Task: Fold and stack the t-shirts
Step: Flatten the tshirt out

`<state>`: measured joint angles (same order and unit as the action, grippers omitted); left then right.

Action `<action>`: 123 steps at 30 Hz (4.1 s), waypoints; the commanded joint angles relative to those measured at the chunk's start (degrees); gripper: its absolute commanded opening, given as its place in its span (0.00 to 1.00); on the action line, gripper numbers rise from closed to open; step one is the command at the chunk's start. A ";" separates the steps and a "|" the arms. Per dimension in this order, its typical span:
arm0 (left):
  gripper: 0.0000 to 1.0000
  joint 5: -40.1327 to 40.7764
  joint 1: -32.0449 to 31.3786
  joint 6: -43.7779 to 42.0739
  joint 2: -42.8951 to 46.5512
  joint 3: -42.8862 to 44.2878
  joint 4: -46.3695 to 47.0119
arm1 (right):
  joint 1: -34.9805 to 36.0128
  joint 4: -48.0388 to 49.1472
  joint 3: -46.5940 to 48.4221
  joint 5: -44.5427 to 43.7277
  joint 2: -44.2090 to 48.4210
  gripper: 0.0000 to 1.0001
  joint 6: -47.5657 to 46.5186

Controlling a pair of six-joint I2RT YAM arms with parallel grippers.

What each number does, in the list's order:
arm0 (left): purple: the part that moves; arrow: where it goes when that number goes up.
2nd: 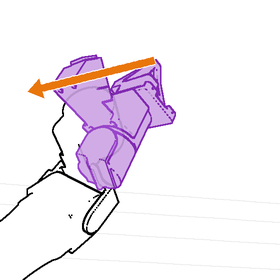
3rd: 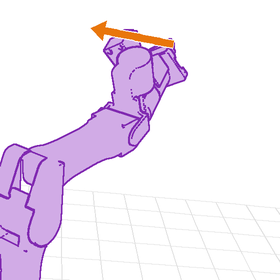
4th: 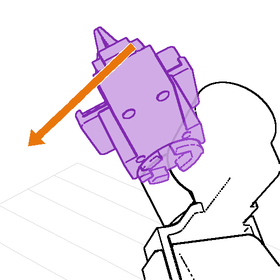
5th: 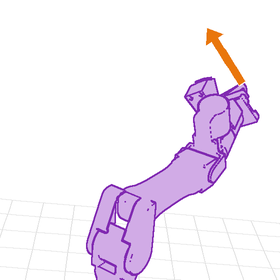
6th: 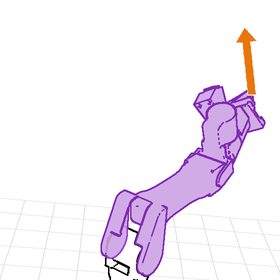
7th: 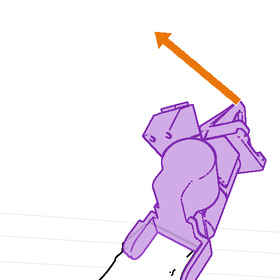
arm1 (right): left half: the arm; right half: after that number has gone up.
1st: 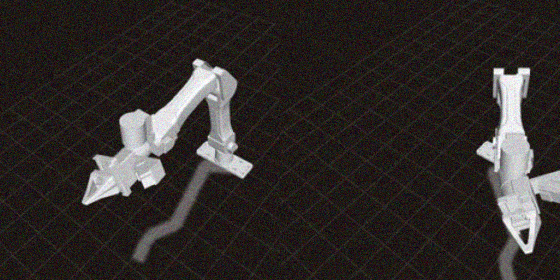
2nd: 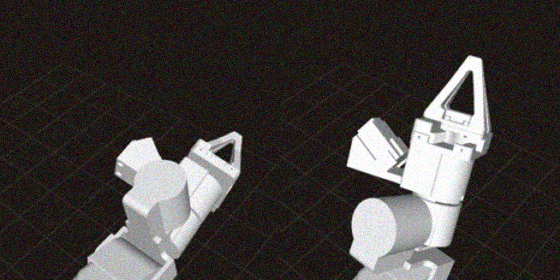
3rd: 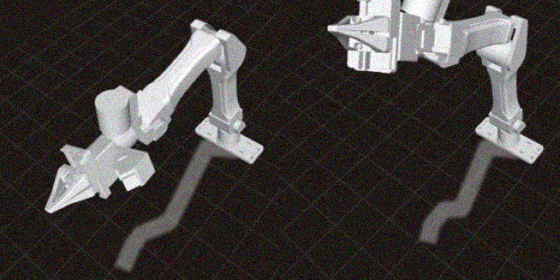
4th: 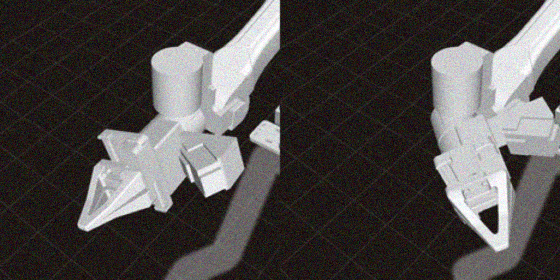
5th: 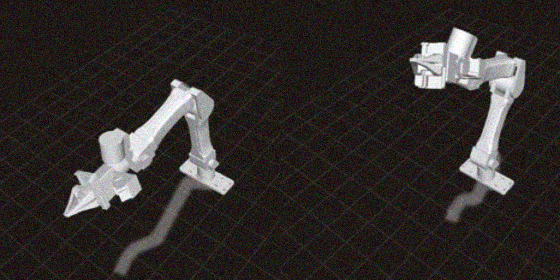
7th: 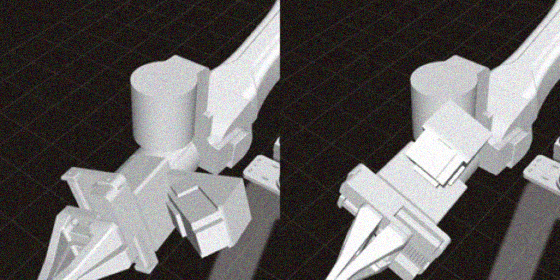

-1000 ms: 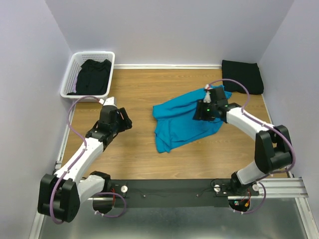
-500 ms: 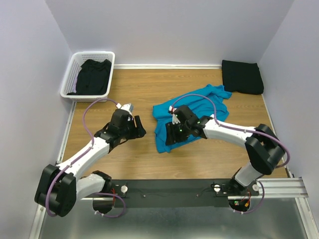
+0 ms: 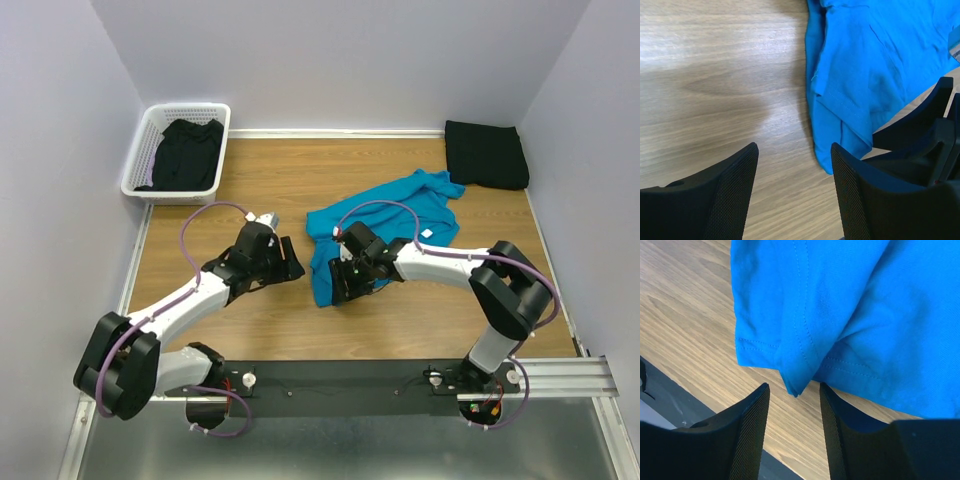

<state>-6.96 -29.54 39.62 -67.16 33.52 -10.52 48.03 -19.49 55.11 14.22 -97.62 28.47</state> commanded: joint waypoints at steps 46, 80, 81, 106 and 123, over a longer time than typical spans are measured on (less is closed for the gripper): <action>0.52 6.52 -16.25 4.68 -19.86 12.28 -11.36 | 0.92 -8.99 10.98 -35.22 6.48 0.01 -4.74; 0.00 36.81 -8.54 -2.58 -17.40 31.30 -32.44 | -12.59 -8.82 12.37 -44.54 17.11 0.01 -14.29; 0.00 38.06 -3.38 -4.88 -16.00 33.78 -32.89 | -15.74 -8.82 14.91 -45.32 17.20 0.00 -15.80; 0.00 46.26 11.17 -37.86 12.65 68.97 -8.46 | -25.35 -4.07 46.51 -51.05 36.88 0.01 -46.75; 0.00 39.48 11.17 -40.83 5.14 60.54 -10.40 | -25.35 -4.33 38.68 -52.27 33.22 0.01 -55.36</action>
<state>29.34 -19.00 2.22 -54.68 98.10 -22.17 23.20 -23.44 96.90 -32.38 -57.67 -21.98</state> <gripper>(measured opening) 0.004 0.009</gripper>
